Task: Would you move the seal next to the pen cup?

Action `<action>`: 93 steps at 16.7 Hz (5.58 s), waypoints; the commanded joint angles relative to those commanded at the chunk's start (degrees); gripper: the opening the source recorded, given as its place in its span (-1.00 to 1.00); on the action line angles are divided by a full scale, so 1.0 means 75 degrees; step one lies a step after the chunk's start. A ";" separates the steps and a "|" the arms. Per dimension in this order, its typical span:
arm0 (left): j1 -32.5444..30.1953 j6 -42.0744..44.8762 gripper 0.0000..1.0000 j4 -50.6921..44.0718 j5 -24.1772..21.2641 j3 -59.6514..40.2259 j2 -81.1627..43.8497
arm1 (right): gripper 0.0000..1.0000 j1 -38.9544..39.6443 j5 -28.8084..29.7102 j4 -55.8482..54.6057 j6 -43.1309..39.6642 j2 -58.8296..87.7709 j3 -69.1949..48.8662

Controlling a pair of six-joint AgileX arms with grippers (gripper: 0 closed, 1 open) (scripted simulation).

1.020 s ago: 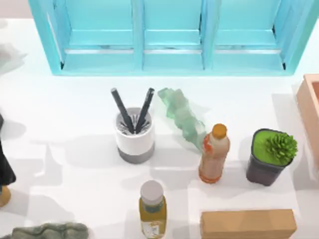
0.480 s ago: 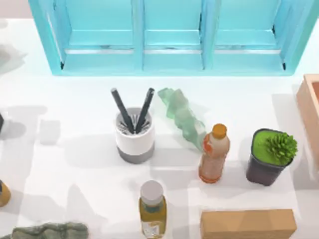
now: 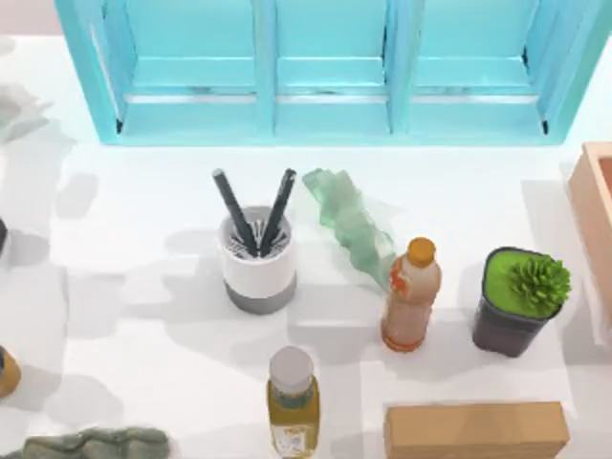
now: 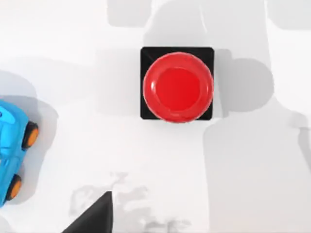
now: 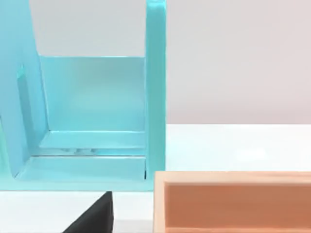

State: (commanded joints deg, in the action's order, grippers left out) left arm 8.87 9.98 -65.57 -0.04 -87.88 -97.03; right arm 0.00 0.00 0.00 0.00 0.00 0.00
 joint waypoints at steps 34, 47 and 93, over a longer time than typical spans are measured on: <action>0.0299 0.0371 0.25 0.0832 -0.0015 -0.0569 -0.3442 | 1.00 0.0000 0.0000 0.0000 0.0000 0.0000 0.0000; 0.0299 0.0371 -1.00 0.0832 -0.0015 -0.0569 -0.3442 | 1.00 0.0000 0.0000 0.0000 0.0000 0.0000 0.0000; -0.4312 -0.4271 -1.00 -0.2152 -0.0038 -0.1433 -0.1306 | 1.00 0.0000 0.0000 0.0000 0.0000 0.0000 0.0000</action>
State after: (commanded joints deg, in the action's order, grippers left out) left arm -23.47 -22.06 -81.71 -0.33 -98.63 -106.82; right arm 0.00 0.00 0.00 0.00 0.00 0.00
